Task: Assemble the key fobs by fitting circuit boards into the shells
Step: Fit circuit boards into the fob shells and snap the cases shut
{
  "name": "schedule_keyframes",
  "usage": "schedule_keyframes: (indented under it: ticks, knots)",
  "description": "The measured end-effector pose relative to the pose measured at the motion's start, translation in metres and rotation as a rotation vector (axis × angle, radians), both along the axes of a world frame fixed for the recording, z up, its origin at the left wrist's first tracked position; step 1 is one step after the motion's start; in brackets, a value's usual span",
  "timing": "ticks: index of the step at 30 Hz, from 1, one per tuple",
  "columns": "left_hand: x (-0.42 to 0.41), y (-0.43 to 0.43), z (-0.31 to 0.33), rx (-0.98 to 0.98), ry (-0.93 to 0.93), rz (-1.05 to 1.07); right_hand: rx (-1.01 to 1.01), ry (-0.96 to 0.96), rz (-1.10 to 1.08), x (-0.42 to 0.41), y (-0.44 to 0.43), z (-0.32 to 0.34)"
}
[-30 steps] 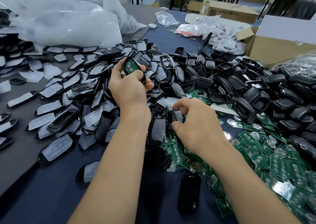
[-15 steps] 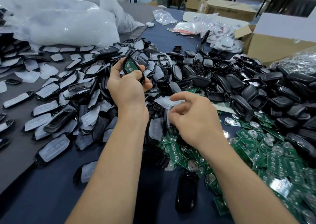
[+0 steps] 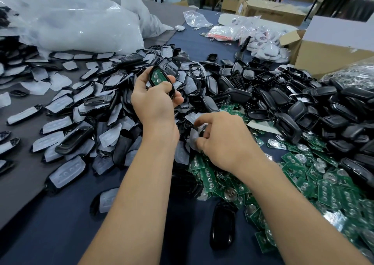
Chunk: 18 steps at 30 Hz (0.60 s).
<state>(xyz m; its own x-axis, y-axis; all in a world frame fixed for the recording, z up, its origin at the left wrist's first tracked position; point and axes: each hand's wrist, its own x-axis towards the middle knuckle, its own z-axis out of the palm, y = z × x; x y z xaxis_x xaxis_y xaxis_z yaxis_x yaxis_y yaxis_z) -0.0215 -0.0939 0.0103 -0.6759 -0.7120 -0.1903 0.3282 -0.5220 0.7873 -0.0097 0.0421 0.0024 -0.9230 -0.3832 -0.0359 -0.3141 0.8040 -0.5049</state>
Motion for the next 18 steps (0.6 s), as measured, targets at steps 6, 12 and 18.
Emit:
schedule_keyframes:
  ticks: [6,12,18]
  knots:
    - [0.001,0.002,0.002,-0.002,-0.006,-0.009,0.187,0.004,0.226,-0.015,-0.003,0.016]
    - [0.001,0.0,0.001,0.009,-0.014,-0.012,0.228,0.13,0.496,-0.02,-0.012,0.024]
    - [0.003,-0.001,-0.001,0.012,-0.027,-0.029,-0.243,0.1,0.16,-0.019,0.017,0.008]
